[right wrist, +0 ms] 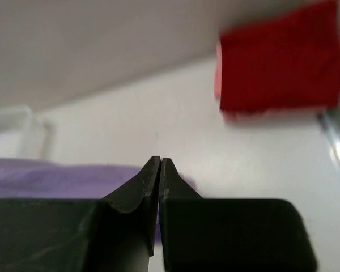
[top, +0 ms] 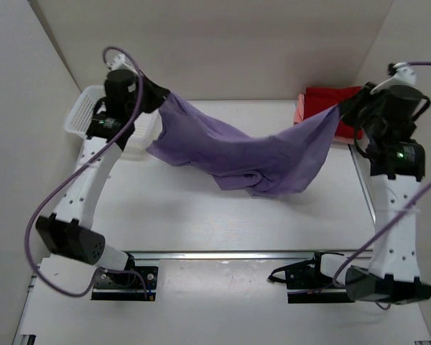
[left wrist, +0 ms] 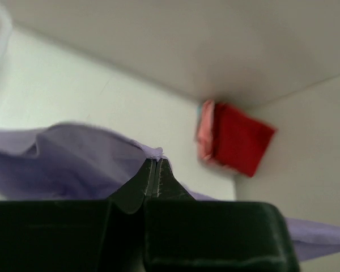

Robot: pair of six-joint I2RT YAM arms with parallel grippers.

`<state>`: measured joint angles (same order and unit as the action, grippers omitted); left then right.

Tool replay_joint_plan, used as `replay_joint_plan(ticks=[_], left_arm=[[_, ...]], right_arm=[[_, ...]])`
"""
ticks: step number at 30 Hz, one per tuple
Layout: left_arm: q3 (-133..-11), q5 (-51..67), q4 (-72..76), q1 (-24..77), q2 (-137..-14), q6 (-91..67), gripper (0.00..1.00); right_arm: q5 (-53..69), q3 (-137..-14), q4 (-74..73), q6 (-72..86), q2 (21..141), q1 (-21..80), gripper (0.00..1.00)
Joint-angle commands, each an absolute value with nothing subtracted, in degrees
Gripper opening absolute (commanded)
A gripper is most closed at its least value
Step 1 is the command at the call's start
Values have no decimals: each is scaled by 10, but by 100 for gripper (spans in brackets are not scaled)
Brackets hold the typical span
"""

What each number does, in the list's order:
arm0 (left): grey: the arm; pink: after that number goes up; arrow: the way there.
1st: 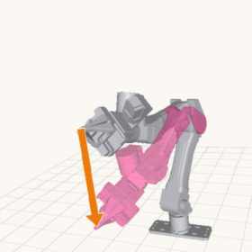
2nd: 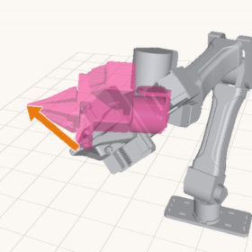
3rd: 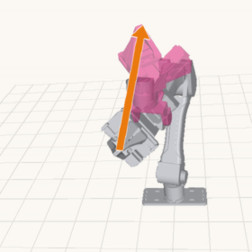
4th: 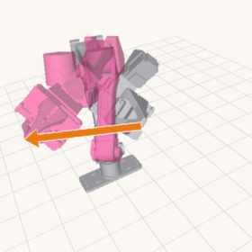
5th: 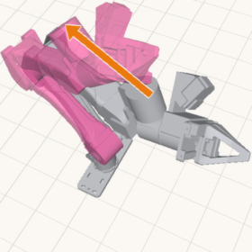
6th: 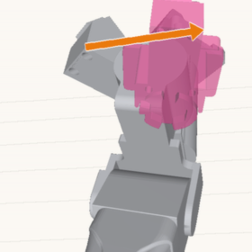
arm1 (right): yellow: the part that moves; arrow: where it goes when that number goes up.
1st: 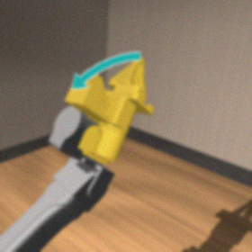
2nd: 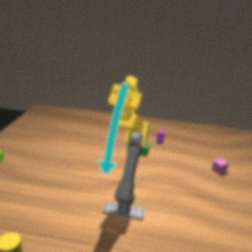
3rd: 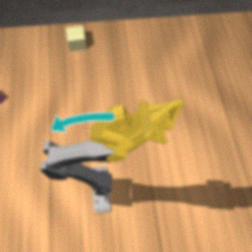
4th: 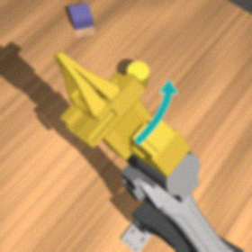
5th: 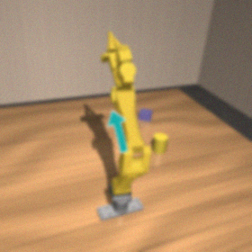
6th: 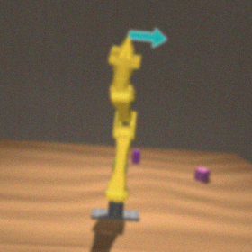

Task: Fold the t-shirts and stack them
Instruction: Flatten out the tshirt

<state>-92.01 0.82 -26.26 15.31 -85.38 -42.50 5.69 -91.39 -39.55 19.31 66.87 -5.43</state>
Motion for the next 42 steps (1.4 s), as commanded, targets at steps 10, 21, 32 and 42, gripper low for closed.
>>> replay_joint_plan(ticks=[10,21,32,42], left_arm=[[-1140,10,-384,99,-738,-407,0],[-1122,12,-362,90,-762,-425,0],[-1209,178,-375,86,-995,-478,0],[-1371,225,-265,61,-1069,-483,0]], right_arm=[[38,-1192,-389,149,644,-105,0],[140,-1216,-371,173,739,-124,0],[309,-1324,-395,239,963,-163,0],[323,-1333,-189,288,942,-185,0]])
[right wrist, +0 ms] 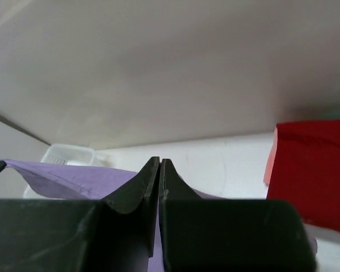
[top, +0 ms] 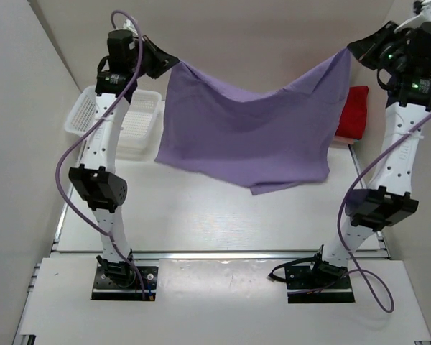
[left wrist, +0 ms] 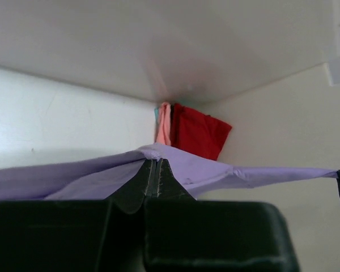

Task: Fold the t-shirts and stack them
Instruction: Flatten out the tshirt

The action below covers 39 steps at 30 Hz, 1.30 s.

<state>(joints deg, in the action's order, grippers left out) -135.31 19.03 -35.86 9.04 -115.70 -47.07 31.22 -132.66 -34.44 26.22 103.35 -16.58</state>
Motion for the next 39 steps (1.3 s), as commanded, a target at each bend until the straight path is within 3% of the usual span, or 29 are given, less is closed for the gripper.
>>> replay_joint_plan(ticks=[1,4,11,13,16,21,28,39], left_arm=[[-1360,226,-265,53,-1049,-475,0],[-1296,223,-258,41,-983,-461,0],[-879,233,-176,46,-767,-459,0],[-756,230,-161,53,-719,-458,0],[-673,224,-159,57,-658,-462,0],[-737,188,-193,51,-615,-462,0],[-959,177,-212,52,-692,-484,0],[-819,211,-157,62,-793,-518,0]], right_arm=[[328,-1370,-199,285,943,-193,0],[352,-1351,-221,279,929,-212,0],[288,-1152,-301,186,817,-135,0],[258,-1077,-316,171,746,-110,0],[215,-966,-296,157,646,-77,0],[122,-1072,-341,90,613,-21,0],[171,-1209,-299,120,678,-67,0],[294,-1101,-287,199,833,-81,0]])
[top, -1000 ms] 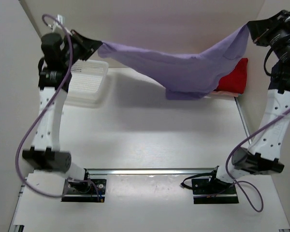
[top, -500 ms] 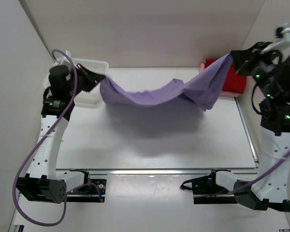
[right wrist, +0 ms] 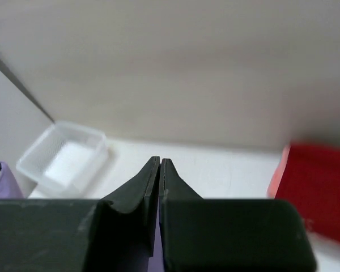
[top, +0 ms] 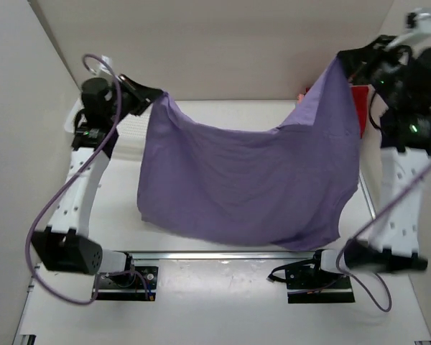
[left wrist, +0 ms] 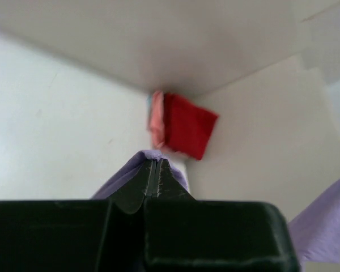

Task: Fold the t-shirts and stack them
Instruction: Flatten out the tshirt

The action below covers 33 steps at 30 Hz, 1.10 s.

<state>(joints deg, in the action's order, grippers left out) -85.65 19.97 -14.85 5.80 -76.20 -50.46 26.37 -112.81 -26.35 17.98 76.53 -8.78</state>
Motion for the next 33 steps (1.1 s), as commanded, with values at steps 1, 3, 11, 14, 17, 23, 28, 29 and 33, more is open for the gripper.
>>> replay_joint_plan(ticks=[1,3,11,14,17,23,28,29,33], left_arm=[[-809,213,-151,58,-801,-518,0],[-809,218,-155,64,-836,-515,0],[-1177,224,-256,69,-986,-464,0],[-1249,226,-258,38,-978,-491,0],[-1155,257,-199,4,-920,-546,0],[-821,286,-47,16,-803,-605,0],[-581,274,28,22,-703,-632,0],[-529,274,27,22,-692,-631,0],[-372,244,1,14,-605,-623,0]], right_arm=[[304,-1108,-307,200,861,-83,0],[313,-1134,-342,203,906,-83,0],[325,-1464,-377,228,1027,-98,0],[344,-1370,-248,279,927,-142,0],[383,-1245,-197,330,857,-200,0],[399,-1075,-225,287,817,-177,0],[370,-850,-253,251,735,-144,0],[321,-802,-278,238,700,-134,0],[226,-618,-334,216,579,-72,0]])
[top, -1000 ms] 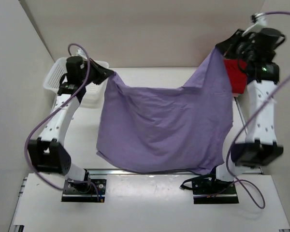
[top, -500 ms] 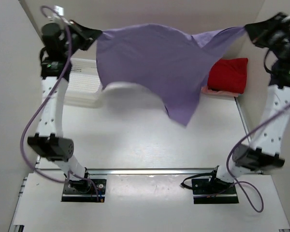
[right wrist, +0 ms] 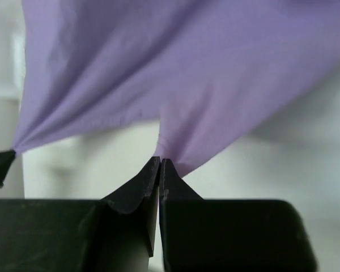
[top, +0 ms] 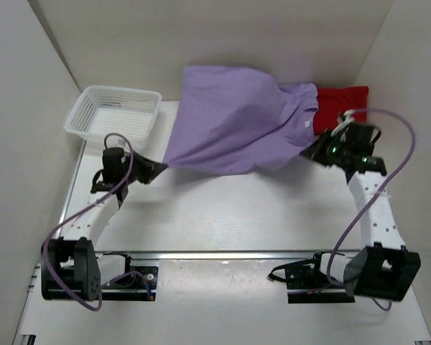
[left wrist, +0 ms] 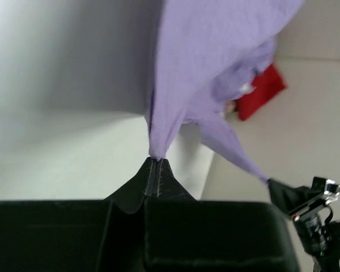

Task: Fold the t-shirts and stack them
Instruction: Flatten out the tshirt

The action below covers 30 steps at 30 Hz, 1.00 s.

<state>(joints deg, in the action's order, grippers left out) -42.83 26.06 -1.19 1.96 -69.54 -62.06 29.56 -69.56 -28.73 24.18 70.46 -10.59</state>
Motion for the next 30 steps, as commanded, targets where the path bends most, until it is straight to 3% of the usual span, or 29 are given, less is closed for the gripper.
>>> replay_joint_plan(ticks=[1,4,10,23,30], left_arm=[[-353,238,-14,15,-585,-616,0],[-283,212,-56,17,-553,-602,0],[-232,171,-122,18,-515,-578,0],[-219,75,-307,11,-411,-498,0],[-214,49,-349,11,-371,-476,0]], right_arm=[[228,-592,-336,228,543,-76,0],[201,-504,-376,246,494,-73,0],[144,-468,-512,255,449,-72,1],[-16,-523,-729,213,356,-111,0],[-65,-576,-769,200,333,-111,1]])
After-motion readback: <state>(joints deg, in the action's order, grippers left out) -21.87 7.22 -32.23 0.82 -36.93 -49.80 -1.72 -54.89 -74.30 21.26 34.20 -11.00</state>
